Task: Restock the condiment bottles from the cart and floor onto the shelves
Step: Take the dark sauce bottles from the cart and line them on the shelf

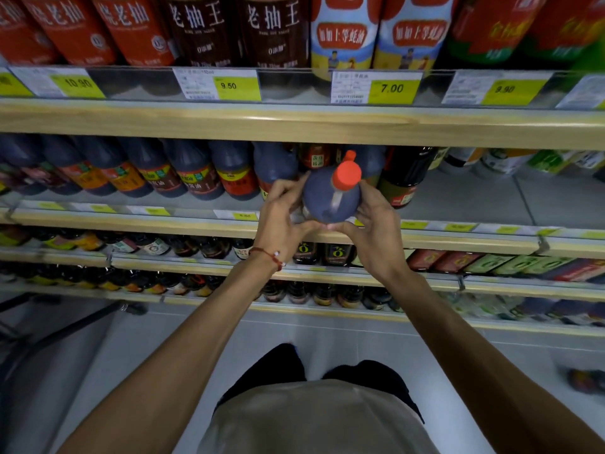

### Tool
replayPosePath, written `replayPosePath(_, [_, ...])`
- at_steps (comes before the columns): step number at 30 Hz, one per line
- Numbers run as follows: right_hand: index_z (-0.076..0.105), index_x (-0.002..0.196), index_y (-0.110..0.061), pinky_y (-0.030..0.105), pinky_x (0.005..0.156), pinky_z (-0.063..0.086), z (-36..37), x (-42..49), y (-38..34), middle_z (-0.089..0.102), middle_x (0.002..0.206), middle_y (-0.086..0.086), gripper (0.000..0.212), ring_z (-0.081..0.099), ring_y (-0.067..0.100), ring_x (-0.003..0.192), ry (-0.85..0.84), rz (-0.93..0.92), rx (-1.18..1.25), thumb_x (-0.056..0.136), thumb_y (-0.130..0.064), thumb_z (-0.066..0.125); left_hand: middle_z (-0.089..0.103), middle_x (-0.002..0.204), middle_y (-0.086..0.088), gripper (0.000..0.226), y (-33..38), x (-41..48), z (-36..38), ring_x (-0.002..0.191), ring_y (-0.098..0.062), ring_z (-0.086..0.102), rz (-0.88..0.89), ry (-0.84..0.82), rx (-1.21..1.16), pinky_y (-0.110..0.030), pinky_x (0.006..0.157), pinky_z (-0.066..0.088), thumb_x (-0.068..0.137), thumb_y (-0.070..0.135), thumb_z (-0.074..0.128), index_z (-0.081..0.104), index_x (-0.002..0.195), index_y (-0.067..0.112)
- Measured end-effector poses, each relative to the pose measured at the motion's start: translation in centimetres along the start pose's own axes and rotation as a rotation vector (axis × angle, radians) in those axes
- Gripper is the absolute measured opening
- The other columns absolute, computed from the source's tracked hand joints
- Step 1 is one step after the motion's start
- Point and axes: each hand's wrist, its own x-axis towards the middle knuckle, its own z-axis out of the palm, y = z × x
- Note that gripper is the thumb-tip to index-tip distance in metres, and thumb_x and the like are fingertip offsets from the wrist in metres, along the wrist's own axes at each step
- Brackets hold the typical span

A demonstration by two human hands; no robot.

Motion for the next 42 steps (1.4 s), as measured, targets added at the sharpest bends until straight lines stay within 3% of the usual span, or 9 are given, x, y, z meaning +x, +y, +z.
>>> replayPosePath(7, [0.051, 0.150, -0.014, 0.047, 0.106, 0.053, 2.3, 3.2, 3.7, 0.049, 0.139, -0.002, 0.081, 0.056, 0.021, 0.133, 0.122, -0.079, -0.091, 0.078, -0.019, 0.088, 0.062, 0.136, -0.006, 0.077, -2.6, 2.2, 2.5, 0.129, -0.023, 0.059, -0.002, 0.149, 0.004, -0.047, 0.105, 0.052, 0.073, 0.003, 0.085, 0.054, 0.144, 0.002])
replayPosePath(14, [0.049, 0.150, -0.011, 0.045, 0.107, 0.053, 4.7, 5.0, 6.6, 0.046, 0.141, -0.004, 0.079, 0.056, 0.023, 0.134, 0.166, -0.069, -0.033, 0.081, -0.009, 0.086, 0.061, 0.144, -0.004, 0.084, -6.5, 4.1, 3.8, 0.137, -0.017, 0.055, -0.033, 0.088, -0.080, -0.049, 0.111, 0.047, 0.076, 0.008, 0.080, 0.045, 0.152, 0.013])
replayPosePath(17, [0.051, 0.149, -0.012, 0.044, 0.106, 0.054, 5.1, 5.7, 7.0, 0.047, 0.144, 0.000, 0.079, 0.057, 0.024, 0.134, 0.181, -0.066, -0.040, 0.080, -0.016, 0.088, 0.059, 0.145, 0.000, 0.085, -7.1, 4.7, 3.7, 0.137, -0.014, 0.053, -0.026, 0.067, -0.092, -0.045, 0.112, 0.047, 0.078, 0.009, 0.081, 0.042, 0.154, 0.013])
replayPosePath(21, [0.056, 0.146, -0.011, 0.040, 0.102, 0.057, 5.2, 6.2, 6.6, 0.053, 0.140, 0.005, 0.080, 0.063, 0.018, 0.125, 0.205, -0.034, -0.018, 0.075, -0.026, 0.091, 0.063, 0.133, 0.003, 0.081, -7.5, 5.2, 3.5, 0.122, 0.001, 0.060, -0.062, 0.095, -0.180, -0.028, 0.105, 0.051, 0.076, -0.002, 0.083, 0.048, 0.149, 0.005])
replayPosePath(24, [0.061, 0.141, -0.009, 0.030, 0.102, 0.057, 5.1, 6.4, 6.0, 0.057, 0.133, 0.008, 0.074, 0.065, 0.011, 0.116, 0.230, 0.001, -0.038, 0.075, -0.016, 0.092, 0.063, 0.128, -0.001, 0.077, -7.3, 5.4, 3.7, 0.108, 0.015, 0.061, -0.077, 0.128, -0.233, -0.014, 0.095, 0.051, 0.076, -0.010, 0.080, 0.049, 0.146, -0.003])
replayPosePath(26, [0.064, 0.138, -0.010, 0.028, 0.102, 0.056, 5.3, 6.4, 5.7, 0.060, 0.131, 0.007, 0.067, 0.065, 0.011, 0.115, 0.257, 0.002, -0.049, 0.077, -0.017, 0.091, 0.070, 0.119, -0.003, 0.067, -7.5, 5.5, 3.9, 0.103, 0.009, 0.064, -0.070, 0.170, -0.200, -0.016, 0.094, 0.053, 0.078, -0.004, 0.082, 0.056, 0.140, -0.004])
replayPosePath(30, [0.063, 0.136, -0.011, 0.023, 0.100, 0.056, 5.8, 6.2, 5.6, 0.062, 0.132, 0.006, 0.060, 0.064, 0.011, 0.117, 0.286, 0.037, -0.019, 0.082, -0.013, 0.088, 0.073, 0.121, -0.003, 0.050, -8.3, 5.2, 4.2, 0.117, -0.014, 0.068, -0.112, 0.284, -0.181, -0.044, 0.104, 0.054, 0.082, 0.010, 0.082, 0.068, 0.129, 0.003])
replayPosePath(37, [0.064, 0.129, -0.006, 0.027, 0.095, 0.056, 6.7, 4.7, 6.5, 0.070, 0.120, 0.005, 0.052, 0.064, 0.010, 0.104, 0.323, 0.139, -0.150, 0.084, -0.019, 0.087, 0.073, 0.116, -0.001, 0.050, -8.3, 4.9, 4.3, 0.108, -0.008, 0.071, -0.208, 0.296, -0.207, -0.030, 0.099, 0.056, 0.079, 0.011, 0.086, 0.070, 0.127, 0.004])
replayPosePath(42, [0.064, 0.132, -0.007, 0.034, 0.099, 0.058, 7.3, 4.6, 5.9, 0.071, 0.124, 0.005, 0.055, 0.068, 0.014, 0.111, 0.335, 0.148, -0.178, 0.083, -0.012, 0.087, 0.074, 0.111, 0.001, 0.046, -8.6, 4.4, 4.4, 0.100, 0.002, 0.071, -0.232, 0.292, -0.215, -0.027, 0.096, 0.057, 0.078, 0.008, 0.086, 0.072, 0.122, 0.002])
